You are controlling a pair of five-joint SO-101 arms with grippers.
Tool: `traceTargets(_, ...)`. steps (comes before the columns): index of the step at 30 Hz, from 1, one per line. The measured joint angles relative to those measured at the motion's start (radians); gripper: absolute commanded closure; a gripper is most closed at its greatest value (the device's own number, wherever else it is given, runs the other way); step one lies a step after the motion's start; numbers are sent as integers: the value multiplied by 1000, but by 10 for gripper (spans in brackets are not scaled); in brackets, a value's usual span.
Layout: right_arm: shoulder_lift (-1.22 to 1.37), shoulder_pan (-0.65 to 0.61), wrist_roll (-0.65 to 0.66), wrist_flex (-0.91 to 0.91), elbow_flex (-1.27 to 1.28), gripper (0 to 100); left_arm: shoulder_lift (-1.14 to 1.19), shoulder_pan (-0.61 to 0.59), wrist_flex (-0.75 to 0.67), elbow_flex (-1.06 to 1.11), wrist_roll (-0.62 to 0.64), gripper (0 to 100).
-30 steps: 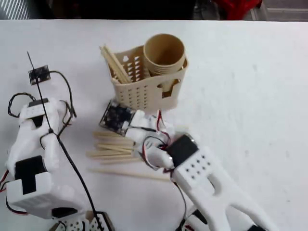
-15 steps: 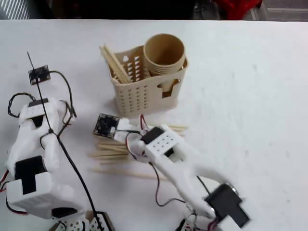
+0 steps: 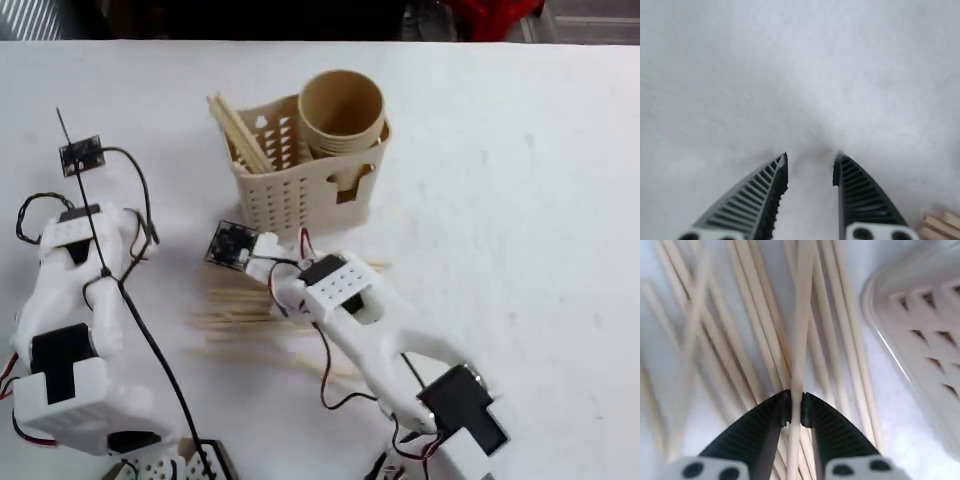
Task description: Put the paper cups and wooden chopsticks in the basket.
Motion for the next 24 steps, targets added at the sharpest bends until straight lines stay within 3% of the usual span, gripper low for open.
traceTargets(9,-308,-5,-52,176,18,982,0,0,0,0,0,831)
traceTargets(19,-750,-3,-60,256,41,982,0,0,0,0,0,831)
traceTargets(24,-858,-3,-196,256,-35,982,0,0,0,0,0,831)
